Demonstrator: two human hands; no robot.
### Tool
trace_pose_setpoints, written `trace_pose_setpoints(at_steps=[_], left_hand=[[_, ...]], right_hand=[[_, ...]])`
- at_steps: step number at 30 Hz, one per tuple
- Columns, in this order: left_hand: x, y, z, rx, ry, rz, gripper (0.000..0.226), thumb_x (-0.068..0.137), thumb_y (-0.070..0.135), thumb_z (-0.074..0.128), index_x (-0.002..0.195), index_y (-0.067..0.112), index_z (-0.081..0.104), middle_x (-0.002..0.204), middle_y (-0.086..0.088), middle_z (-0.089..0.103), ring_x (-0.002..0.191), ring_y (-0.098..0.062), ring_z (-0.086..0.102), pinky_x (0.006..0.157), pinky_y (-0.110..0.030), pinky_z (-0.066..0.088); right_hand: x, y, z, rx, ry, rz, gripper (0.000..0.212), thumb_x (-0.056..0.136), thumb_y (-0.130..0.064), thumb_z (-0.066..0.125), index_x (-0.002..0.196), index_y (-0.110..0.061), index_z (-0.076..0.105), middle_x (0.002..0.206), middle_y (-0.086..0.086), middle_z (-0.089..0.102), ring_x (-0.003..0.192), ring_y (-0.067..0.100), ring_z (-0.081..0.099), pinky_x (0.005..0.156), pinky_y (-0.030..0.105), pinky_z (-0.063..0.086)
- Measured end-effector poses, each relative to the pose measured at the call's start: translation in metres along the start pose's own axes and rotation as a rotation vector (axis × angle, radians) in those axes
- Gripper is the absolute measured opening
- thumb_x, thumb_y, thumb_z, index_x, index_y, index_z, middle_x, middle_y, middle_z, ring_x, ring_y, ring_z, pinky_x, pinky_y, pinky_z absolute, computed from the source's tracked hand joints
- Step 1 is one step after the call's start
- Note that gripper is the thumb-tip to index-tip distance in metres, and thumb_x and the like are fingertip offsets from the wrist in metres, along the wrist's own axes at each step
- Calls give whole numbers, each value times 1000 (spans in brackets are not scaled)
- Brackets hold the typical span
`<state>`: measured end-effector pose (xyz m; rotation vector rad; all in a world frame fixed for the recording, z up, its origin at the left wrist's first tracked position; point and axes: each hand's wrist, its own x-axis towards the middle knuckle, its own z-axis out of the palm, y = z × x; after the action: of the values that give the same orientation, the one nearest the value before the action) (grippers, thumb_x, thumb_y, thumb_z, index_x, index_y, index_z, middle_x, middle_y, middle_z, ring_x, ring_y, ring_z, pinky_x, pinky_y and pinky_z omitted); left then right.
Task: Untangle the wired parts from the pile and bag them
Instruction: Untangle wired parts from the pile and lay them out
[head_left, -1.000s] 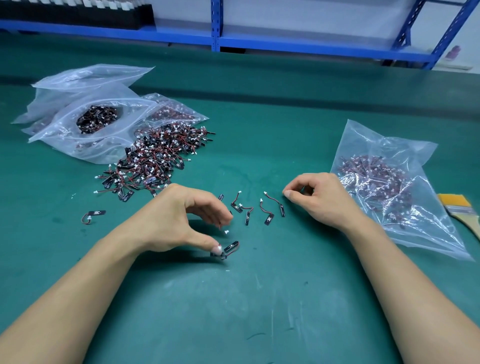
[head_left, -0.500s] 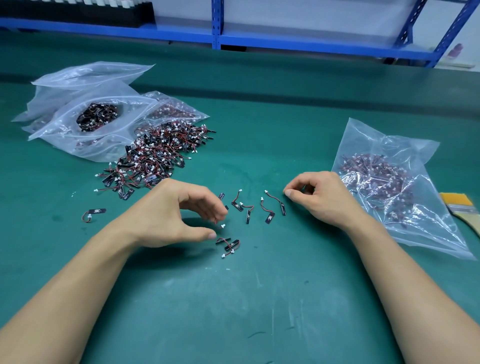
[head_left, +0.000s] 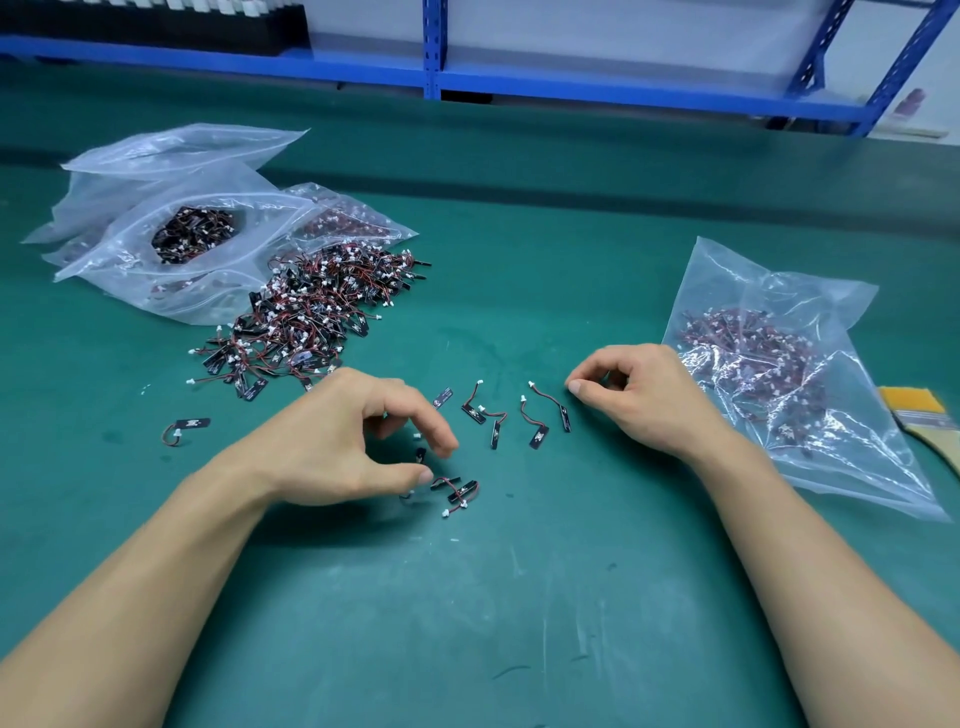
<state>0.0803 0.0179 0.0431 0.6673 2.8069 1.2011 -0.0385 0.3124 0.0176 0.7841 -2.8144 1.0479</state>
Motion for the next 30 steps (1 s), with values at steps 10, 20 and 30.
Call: trace_pose_setpoints(at_steps=[10,20,30], left_hand=[[8,-10,6,209,313,-41,5,81,26,73,85,28,76,73,25,62,68,-4,53,65,-8,34],[40,-35,14,397,382,-166,25,90,9,64,111,19,71,100,6,69,85,-9,62,86,-32,50],[89,-66,-3,961,369,-446,58,79,12,72,134,23,57,133,-3,57,120,-31,47,94,-42,35]], right_hand=[[0,0,0,-4,0,-3,16,89,-20,72,76,-30,73,63,-32,60,56,0,53,55,8,37],[1,1,1,-2,0,3,14,88,-21,72,77,-30,74,65,-31,61,58,0,54,56,9,38],[0,3,2,2,-1,-2,17,88,-21,72,76,-33,72,66,-32,62,59,-1,54,57,8,38]])
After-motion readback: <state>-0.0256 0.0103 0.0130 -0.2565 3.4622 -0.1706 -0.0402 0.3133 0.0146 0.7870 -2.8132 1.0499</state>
